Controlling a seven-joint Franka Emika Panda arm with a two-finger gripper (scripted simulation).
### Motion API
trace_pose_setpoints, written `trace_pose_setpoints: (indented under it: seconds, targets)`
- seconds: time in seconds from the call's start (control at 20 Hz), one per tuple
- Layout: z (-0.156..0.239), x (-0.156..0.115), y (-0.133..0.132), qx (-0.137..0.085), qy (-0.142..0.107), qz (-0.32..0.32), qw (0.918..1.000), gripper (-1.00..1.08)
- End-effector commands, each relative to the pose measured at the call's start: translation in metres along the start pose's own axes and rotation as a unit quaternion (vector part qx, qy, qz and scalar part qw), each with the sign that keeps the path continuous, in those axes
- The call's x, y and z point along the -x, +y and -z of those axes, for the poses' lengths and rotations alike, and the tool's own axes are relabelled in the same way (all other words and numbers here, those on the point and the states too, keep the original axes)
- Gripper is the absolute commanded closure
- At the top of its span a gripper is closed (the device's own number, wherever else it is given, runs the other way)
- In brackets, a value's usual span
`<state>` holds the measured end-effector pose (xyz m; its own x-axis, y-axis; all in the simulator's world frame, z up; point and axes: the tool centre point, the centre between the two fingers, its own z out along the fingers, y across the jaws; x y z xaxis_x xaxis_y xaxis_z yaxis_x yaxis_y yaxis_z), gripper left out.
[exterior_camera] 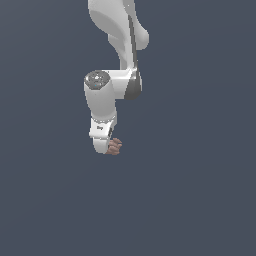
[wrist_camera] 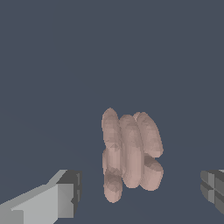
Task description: Pick up the object and move it to a goal position.
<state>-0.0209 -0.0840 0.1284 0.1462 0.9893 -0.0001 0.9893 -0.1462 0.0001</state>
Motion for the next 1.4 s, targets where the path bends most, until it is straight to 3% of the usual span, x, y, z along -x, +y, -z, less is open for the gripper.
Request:
trace_pose_setpoints:
  seconds: [0.0, 1.0, 1.05, 1.35]
  targets:
    - [0.0, 0.0, 0.0, 0.0, 0.0, 0.007, 1.0, -0.92]
    - [-0.051, 0.001, 0.0, 0.0, 0.0, 0.008, 1.0, -0.92]
    - [-0.051, 0.001, 0.0, 0.0, 0.0, 0.008, 1.0, 1.08]
    - [-0.051, 0.001, 0.0, 0.0, 0.0, 0.008, 1.0, 1.08]
